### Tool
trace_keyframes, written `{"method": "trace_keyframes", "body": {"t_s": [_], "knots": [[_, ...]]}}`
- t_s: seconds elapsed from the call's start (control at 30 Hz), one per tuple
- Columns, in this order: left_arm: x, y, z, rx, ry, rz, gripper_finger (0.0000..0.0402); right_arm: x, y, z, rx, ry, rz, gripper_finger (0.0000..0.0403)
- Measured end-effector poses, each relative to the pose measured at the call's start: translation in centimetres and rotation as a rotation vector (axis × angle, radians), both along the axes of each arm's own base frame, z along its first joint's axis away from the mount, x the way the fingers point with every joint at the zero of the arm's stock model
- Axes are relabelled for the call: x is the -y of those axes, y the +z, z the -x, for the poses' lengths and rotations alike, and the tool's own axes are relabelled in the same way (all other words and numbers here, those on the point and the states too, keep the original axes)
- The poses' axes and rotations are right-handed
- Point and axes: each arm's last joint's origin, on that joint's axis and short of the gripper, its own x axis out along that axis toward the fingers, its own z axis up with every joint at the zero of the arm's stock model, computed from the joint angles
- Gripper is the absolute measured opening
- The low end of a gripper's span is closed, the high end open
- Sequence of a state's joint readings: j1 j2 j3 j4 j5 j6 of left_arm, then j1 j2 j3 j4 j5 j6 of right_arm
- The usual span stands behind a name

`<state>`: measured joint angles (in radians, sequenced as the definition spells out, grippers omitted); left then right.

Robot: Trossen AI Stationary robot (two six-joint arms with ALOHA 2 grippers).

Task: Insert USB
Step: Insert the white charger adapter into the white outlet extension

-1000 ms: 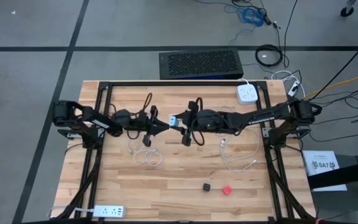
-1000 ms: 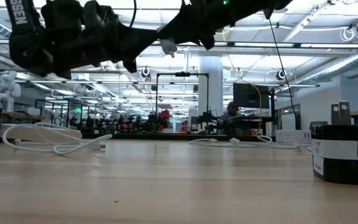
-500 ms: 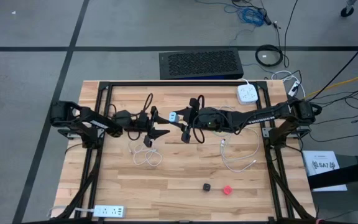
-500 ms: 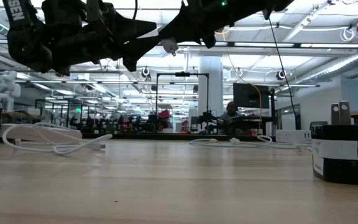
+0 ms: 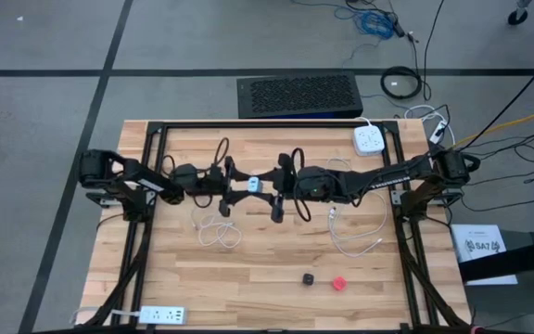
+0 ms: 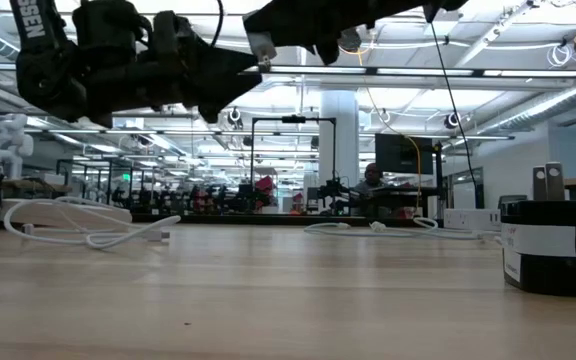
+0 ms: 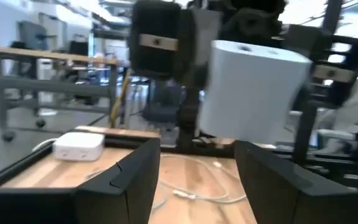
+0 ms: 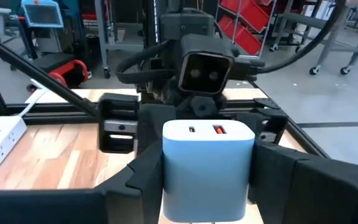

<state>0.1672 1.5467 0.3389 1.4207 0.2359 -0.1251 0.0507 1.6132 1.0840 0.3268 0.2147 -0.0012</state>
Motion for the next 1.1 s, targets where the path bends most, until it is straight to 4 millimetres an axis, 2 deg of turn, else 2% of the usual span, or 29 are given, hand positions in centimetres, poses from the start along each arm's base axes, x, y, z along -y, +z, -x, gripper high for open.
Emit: {"method": "trace_keyframes", "body": {"t_s": [0.2,0.6,1.1], "knots": [[0.6,0.1,0.0,0.013,-0.096,-0.020,0.0215,0.1,0.1,0.0,0.000,-0.012,0.014,0.0157],[0.5,1.1,-0.4,0.068,-0.072,0.006,0.0215,0.0,0.4,0.1,0.025,-0.019,0.014,0.0157],[0.3,1.2,-0.3,0.082,-0.075,-0.003,0.0215,-1.0,0.3,0.1,0.023,0.008,0.003,0.0157]]}}
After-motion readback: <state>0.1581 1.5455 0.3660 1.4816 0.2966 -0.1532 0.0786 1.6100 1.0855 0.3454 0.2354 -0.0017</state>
